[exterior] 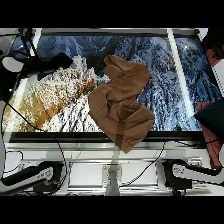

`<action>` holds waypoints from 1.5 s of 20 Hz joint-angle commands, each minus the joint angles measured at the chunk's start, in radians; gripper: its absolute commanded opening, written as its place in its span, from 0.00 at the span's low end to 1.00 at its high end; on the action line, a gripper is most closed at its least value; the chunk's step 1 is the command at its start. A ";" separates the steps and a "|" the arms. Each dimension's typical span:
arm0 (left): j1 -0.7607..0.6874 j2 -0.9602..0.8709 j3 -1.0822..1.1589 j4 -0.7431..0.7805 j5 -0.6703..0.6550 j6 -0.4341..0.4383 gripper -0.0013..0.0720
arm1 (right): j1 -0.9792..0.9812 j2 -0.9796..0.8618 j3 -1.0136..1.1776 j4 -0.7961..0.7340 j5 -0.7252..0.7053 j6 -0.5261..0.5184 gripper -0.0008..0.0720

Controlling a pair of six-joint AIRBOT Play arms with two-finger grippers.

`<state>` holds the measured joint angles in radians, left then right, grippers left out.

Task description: Fold the clothes and pants, and hang the long-sleeved shirts on hangers.

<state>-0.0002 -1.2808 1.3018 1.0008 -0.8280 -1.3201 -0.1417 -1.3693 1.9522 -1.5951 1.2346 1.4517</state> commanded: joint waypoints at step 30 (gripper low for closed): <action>-0.224 -0.182 -0.504 -0.225 0.097 0.607 0.58 | -0.001 -0.015 -0.413 0.218 0.258 -0.294 0.02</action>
<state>-0.2070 -1.4574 0.7986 0.7643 -0.7982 -0.7174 -0.1429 -1.3838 1.5398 -1.3842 1.4925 1.1568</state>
